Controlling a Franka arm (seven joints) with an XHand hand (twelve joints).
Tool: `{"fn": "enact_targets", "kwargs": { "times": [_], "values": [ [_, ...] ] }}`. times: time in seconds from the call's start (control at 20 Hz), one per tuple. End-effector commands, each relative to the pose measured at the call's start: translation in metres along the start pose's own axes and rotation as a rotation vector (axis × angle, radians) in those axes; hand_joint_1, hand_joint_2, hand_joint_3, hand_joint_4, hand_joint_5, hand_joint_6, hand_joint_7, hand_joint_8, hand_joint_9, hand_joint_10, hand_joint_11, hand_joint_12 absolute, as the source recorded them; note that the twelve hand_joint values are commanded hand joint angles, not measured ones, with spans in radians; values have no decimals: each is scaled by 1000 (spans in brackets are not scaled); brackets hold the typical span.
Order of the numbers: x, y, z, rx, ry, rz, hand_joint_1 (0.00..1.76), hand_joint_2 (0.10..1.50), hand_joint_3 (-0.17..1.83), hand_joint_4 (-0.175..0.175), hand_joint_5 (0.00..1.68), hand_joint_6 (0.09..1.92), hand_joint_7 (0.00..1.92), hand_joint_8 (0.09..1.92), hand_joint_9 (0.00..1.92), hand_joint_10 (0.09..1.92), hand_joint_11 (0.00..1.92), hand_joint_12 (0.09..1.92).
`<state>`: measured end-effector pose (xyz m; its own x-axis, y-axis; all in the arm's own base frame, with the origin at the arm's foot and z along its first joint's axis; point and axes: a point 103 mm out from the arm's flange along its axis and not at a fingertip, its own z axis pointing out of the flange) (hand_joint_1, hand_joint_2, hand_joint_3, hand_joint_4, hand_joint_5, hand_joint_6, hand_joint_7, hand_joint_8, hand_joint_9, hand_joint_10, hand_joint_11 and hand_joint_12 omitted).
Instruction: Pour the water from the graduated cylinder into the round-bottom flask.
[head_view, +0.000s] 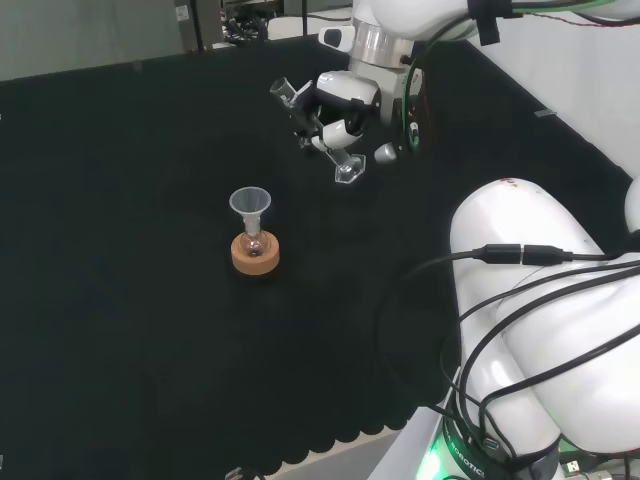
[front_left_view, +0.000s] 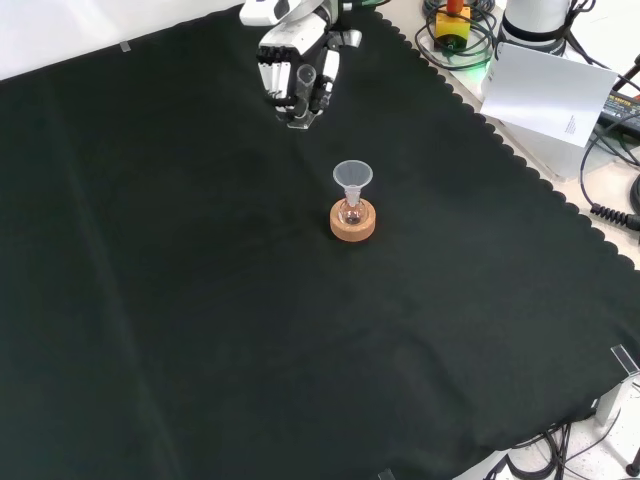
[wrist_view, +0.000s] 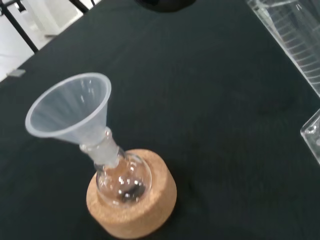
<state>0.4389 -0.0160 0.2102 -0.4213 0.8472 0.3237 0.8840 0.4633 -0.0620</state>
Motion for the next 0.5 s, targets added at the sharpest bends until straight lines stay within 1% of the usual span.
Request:
{"fn": "enact_targets", "kwargs": {
  "times": [0.05, 0.25, 0.35, 0.5],
  "values": [
    [9, -13, 4, 64, -30, 13, 1143, 1159, -2, -175, 907, 1117, 1159, 503, 1526, 87, 1380, 678],
    [15, -20, 9, 127, -61, 26, 1143, 1158, -2, -175, 907, 1117, 1161, 500, 1527, 87, 1381, 678],
    [17, -24, 12, 146, -69, 30, 1143, 1158, -2, -175, 908, 1116, 1162, 499, 1527, 87, 1380, 677],
    [19, -28, 16, 186, -100, 34, 1143, 1158, -2, -175, 908, 1115, 1168, 498, 1529, 87, 1381, 676]
  ]
}}
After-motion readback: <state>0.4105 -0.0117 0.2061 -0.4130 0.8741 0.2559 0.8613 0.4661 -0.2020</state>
